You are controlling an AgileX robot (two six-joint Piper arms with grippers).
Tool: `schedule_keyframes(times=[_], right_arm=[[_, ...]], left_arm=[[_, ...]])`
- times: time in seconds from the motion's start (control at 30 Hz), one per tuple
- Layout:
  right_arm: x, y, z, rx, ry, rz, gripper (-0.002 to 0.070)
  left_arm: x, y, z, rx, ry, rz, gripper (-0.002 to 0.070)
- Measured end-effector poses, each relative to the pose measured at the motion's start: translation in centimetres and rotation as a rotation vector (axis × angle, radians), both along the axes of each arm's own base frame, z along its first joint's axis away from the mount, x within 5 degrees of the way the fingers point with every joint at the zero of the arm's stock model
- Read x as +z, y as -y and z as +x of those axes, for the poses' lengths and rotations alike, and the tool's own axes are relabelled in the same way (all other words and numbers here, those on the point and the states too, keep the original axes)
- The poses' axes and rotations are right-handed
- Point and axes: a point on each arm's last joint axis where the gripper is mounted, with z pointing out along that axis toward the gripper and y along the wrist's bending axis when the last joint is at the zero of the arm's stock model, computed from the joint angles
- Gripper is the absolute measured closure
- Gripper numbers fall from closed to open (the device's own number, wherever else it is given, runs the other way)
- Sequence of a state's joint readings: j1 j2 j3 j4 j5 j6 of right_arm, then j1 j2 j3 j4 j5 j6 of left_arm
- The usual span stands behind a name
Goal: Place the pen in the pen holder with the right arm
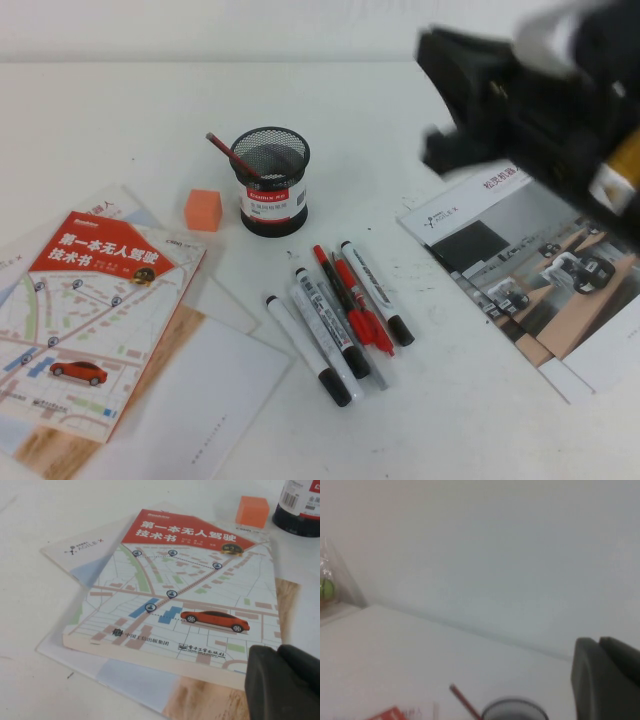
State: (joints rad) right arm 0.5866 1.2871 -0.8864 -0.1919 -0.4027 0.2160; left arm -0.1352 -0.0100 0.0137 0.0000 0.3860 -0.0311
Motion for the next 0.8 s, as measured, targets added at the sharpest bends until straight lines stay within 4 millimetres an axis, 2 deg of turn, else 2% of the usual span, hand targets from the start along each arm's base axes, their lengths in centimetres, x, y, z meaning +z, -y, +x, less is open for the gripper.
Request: schedule_keyframes(times=[0.3,0.43,0.57,0.8], right_arm=[[-6.2,6.2,-5.9,-0.096,-0.119,-0.029,0.0695],[-8.4,8.3,-8.2,-0.149,-0.173,-0.001,0.0695],[-9.7,10.3,-10.4,-0.213,-0.224,0.006,0.0695],[-11.3,14.3,-13.9,-0.417,-0.204,-0.051,0.0695]], left_arm=[[0.0,0.0,0.0,0.0,0.0,0.0,0.0676],[0.0,0.0,0.0,0.0,0.0,0.0,0.0676],[0.0,0.0,0.0,0.0,0.0,0.0,0.0676],[0.0,0.0,0.0,0.0,0.0,0.0,0.0676]])
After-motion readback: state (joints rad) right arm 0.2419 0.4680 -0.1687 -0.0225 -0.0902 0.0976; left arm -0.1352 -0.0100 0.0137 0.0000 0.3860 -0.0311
